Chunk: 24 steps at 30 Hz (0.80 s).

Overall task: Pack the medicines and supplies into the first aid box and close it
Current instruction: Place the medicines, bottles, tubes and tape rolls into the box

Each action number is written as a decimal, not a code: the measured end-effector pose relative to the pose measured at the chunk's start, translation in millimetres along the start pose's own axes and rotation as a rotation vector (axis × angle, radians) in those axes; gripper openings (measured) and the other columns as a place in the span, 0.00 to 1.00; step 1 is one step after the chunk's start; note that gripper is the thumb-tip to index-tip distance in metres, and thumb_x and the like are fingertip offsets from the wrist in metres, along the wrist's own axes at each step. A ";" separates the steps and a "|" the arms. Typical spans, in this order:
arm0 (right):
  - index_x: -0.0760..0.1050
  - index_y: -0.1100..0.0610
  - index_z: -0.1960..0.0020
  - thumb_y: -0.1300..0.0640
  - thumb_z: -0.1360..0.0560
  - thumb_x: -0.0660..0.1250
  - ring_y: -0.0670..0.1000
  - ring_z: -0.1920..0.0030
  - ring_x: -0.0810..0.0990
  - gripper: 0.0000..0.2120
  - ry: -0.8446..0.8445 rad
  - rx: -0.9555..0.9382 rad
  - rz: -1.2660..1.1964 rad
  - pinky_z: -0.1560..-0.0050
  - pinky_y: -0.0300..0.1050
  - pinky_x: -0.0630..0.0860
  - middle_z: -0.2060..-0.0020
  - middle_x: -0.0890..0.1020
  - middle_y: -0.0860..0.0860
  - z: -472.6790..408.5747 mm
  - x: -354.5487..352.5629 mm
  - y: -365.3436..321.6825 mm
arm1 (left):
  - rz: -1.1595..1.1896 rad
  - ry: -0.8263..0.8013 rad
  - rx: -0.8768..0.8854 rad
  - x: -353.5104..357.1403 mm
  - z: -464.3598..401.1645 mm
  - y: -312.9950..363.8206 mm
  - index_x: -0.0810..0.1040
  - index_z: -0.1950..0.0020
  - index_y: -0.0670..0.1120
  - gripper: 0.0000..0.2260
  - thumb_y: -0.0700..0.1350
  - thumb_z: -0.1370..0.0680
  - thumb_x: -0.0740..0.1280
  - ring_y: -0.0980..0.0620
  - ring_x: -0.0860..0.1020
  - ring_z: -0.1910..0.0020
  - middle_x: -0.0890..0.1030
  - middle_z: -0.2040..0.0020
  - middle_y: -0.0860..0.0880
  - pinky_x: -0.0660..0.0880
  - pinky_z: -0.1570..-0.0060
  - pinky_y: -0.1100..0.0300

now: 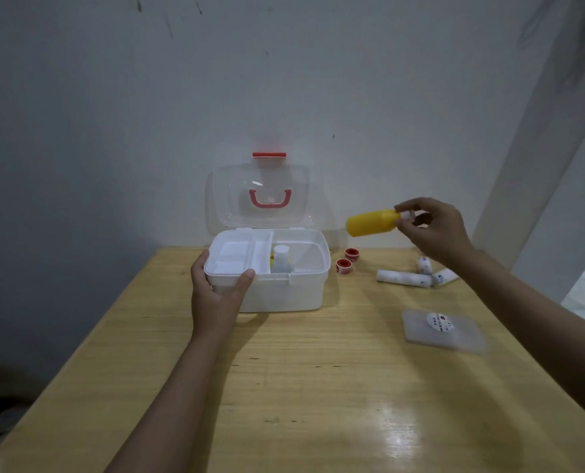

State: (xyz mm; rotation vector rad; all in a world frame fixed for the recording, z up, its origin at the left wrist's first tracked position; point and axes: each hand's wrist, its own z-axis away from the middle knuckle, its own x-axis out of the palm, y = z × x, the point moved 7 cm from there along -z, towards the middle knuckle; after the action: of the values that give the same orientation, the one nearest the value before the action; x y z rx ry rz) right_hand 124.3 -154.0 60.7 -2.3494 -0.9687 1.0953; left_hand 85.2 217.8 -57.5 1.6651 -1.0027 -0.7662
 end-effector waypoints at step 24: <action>0.79 0.55 0.42 0.58 0.27 0.68 0.49 0.57 0.81 0.13 -0.500 -0.129 0.073 0.55 0.36 0.71 0.48 0.83 0.53 38.8 122.9 -92.3 | -0.848 -0.202 0.250 11.7 -27.6 33.1 0.57 0.24 0.48 0.38 0.67 0.27 0.59 0.50 0.52 0.23 0.57 0.22 0.49 0.36 0.29 0.42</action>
State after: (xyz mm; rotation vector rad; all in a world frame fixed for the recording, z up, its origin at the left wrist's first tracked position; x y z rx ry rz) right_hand 111.2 0.0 25.7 -2.2672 -1.1517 1.7501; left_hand 105.7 214.3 -18.0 2.2931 -0.4982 -1.4218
